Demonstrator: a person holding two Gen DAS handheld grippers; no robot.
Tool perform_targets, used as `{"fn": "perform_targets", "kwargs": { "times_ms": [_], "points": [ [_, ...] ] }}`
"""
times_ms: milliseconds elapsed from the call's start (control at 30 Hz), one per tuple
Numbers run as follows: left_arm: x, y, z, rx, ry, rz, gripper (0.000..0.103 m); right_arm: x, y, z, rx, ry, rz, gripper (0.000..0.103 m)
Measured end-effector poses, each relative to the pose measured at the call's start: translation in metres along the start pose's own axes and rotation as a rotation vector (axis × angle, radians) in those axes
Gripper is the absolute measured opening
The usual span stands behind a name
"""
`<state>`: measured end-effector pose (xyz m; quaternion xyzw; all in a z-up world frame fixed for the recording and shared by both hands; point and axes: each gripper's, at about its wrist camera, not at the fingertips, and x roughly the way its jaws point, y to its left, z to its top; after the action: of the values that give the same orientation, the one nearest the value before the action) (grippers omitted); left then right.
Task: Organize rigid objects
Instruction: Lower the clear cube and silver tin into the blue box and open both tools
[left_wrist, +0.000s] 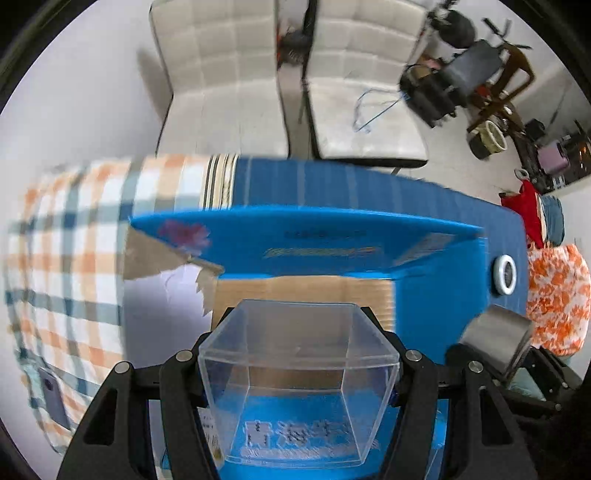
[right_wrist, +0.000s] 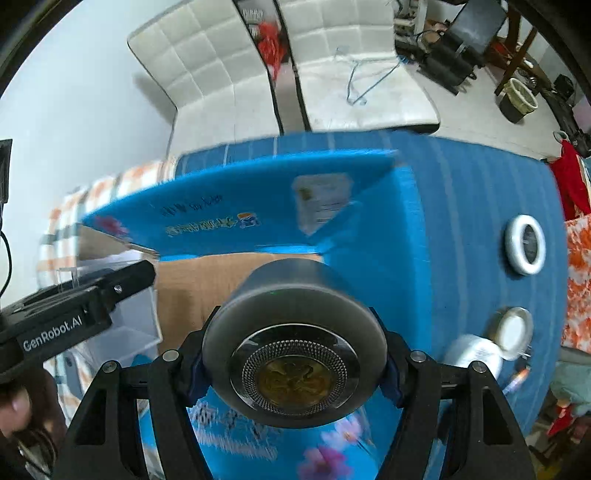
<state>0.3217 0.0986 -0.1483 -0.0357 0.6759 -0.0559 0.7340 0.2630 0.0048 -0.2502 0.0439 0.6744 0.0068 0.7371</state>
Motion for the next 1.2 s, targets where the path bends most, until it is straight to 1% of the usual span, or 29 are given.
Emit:
{"fn": "perform_targets", "kwargs": {
  "times_ms": [100, 200, 267, 300, 333, 467, 500, 600, 700, 867, 933, 967, 1000, 1033, 1067, 1100, 1200],
  "points": [
    [0.036, 0.022, 0.002, -0.045, 0.072, -0.052, 0.061, 0.036, 0.008, 0.009, -0.003, 0.039, -0.022, 0.073],
    [0.072, 0.033, 0.008, -0.091, 0.141, -0.134, 0.061, 0.060, 0.013, 0.015, -0.009, 0.081, -0.038, 0.073],
    [0.087, 0.034, 0.010, -0.107, 0.170, -0.174, 0.061, 0.071, 0.007, 0.018, -0.006, 0.097, -0.053, 0.073],
    [0.095, 0.033, 0.012, -0.111, 0.184, -0.190, 0.061, 0.075, 0.011, 0.019, -0.019, 0.102, -0.064, 0.073],
    [0.100, 0.030, 0.014, -0.107, 0.190, -0.196, 0.061, 0.077, 0.011, 0.020, -0.027, 0.108, -0.069, 0.073],
    [0.106, 0.014, 0.021, -0.086, 0.199, -0.231, 0.061, 0.088, 0.017, 0.028, -0.027, 0.129, -0.076, 0.074],
    [0.106, 0.009, 0.023, -0.078, 0.202, -0.237, 0.061, 0.090, 0.020, 0.030, -0.020, 0.127, -0.081, 0.074],
    [0.110, -0.003, 0.027, -0.039, 0.218, -0.212, 0.062, 0.094, 0.025, 0.035, -0.029, 0.130, -0.100, 0.074],
    [0.113, -0.005, 0.030, -0.025, 0.219, -0.196, 0.062, 0.098, 0.028, 0.038, -0.043, 0.146, -0.088, 0.074],
    [0.111, -0.007, 0.037, -0.028, 0.244, -0.184, 0.065, 0.098, 0.018, 0.042, -0.024, 0.170, -0.067, 0.074],
    [0.110, -0.007, 0.042, -0.037, 0.256, -0.178, 0.066, 0.099, 0.015, 0.049, -0.029, 0.177, -0.072, 0.077],
    [0.112, -0.013, 0.046, -0.040, 0.261, -0.171, 0.067, 0.098, 0.016, 0.050, -0.033, 0.178, -0.078, 0.081],
    [0.111, -0.013, 0.046, -0.036, 0.263, -0.148, 0.077, 0.098, 0.016, 0.048, -0.034, 0.175, -0.071, 0.085],
    [0.112, -0.013, 0.040, -0.029, 0.253, -0.131, 0.092, 0.096, 0.018, 0.049, -0.037, 0.172, -0.068, 0.090],
    [0.109, -0.014, 0.042, -0.025, 0.241, -0.121, 0.097, 0.092, 0.019, 0.050, -0.042, 0.163, -0.073, 0.095],
    [0.109, -0.012, 0.037, -0.023, 0.235, -0.122, 0.102, 0.088, 0.019, 0.050, -0.048, 0.155, -0.081, 0.095],
    [0.098, -0.012, 0.038, -0.022, 0.227, -0.125, 0.102, 0.075, 0.019, 0.051, -0.061, 0.139, -0.103, 0.095]
  ]
}}
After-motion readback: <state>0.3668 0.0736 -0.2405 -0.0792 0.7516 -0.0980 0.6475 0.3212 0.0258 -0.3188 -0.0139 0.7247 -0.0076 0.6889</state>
